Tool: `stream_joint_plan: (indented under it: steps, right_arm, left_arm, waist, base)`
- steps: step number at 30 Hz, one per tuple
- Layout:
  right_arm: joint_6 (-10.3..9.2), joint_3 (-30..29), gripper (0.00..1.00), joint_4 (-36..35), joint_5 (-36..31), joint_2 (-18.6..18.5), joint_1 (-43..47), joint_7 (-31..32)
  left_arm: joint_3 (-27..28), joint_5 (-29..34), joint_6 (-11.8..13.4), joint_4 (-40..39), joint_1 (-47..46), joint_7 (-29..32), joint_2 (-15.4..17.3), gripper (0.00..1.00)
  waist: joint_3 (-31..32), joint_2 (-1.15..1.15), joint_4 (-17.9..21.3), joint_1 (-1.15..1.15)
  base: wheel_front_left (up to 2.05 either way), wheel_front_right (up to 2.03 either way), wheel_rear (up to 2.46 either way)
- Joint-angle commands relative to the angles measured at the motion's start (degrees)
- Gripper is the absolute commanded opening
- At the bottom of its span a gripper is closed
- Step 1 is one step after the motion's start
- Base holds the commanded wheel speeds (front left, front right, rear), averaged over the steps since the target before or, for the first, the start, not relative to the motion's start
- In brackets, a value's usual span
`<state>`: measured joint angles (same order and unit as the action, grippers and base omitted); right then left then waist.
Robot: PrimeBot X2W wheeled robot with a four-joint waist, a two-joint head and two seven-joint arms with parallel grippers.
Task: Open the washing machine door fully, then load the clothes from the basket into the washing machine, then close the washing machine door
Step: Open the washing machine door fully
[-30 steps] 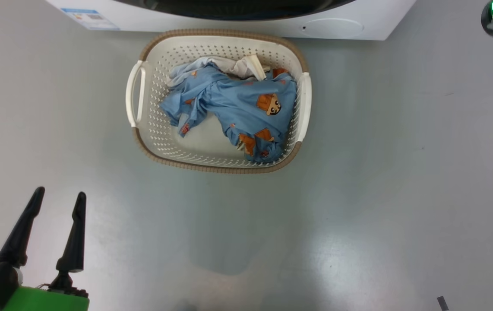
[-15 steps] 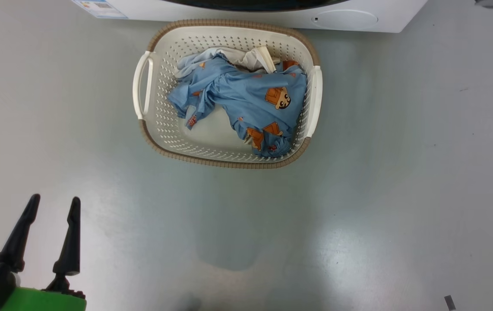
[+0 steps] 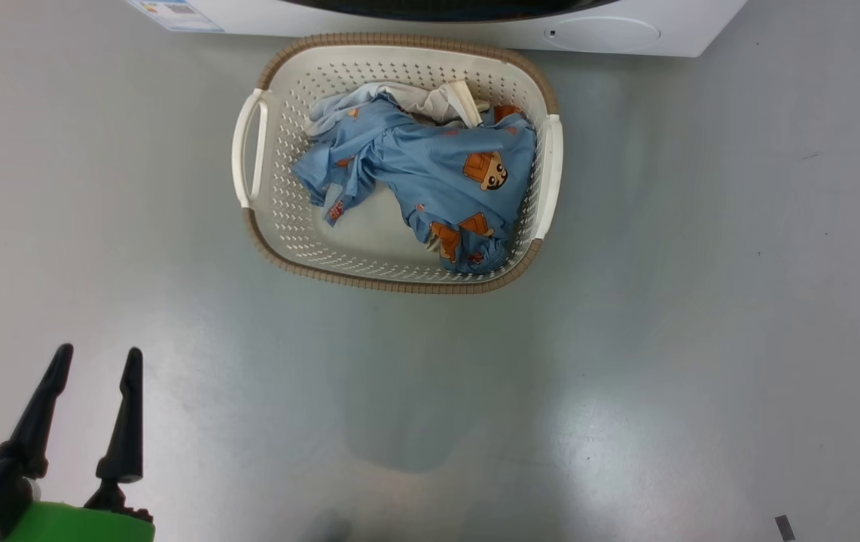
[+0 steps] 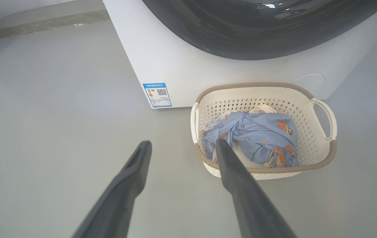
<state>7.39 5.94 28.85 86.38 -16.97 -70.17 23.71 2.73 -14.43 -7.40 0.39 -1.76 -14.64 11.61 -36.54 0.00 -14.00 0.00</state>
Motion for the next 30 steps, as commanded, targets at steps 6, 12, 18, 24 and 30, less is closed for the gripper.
stream_joint_plan:
  steps: [6, 12, 18, 24, 30]
  right_arm:
    - [0.1, 1.82, 0.0, -1.21, -0.2, 1.58, -1.72, 1.95]
    - [0.1, 2.72, 0.0, -1.12, 0.52, 2.18, -1.64, 3.94]
    - [0.1, 3.18, 0.0, -0.94, 1.41, 2.25, -1.32, 6.1]
    - [0.1, 3.4, 0.0, -0.5, 2.26, 2.2, -0.45, 7.93]
    - [0.1, 3.89, 0.0, -0.84, 2.83, 2.33, 0.28, 9.66]
  left_arm:
    - [2.36, 0.19, -0.09, -0.42, -0.74, -0.36, 1.11, 1.0]
    - [2.42, 0.35, -0.09, -0.45, -0.72, -0.36, 0.79, 1.0]
    - [2.64, 0.4, -0.09, -0.61, -0.65, -0.36, 0.85, 1.0]
    - [2.75, 0.44, -0.09, -0.77, -0.38, -0.36, 1.04, 1.0]
    - [2.74, 0.46, -0.09, -0.75, -0.19, -0.36, 1.18, 1.0]
  waist:
    - [0.46, 0.0, 0.05, 0.0]
    - [0.94, 0.0, 0.44, 0.0]
    - [1.4, 0.0, 0.89, 0.0]
    - [2.15, 0.0, 1.3, 0.0]
    - [2.94, 0.0, 1.73, 0.0]
  base:
    - [0.0, 0.0, 0.0]
    - [0.0, 0.0, 0.0]
    - [0.0, 0.0, 0.0]
    - [0.0, 0.0, 0.0]
    - [0.0, 0.0, 0.0]
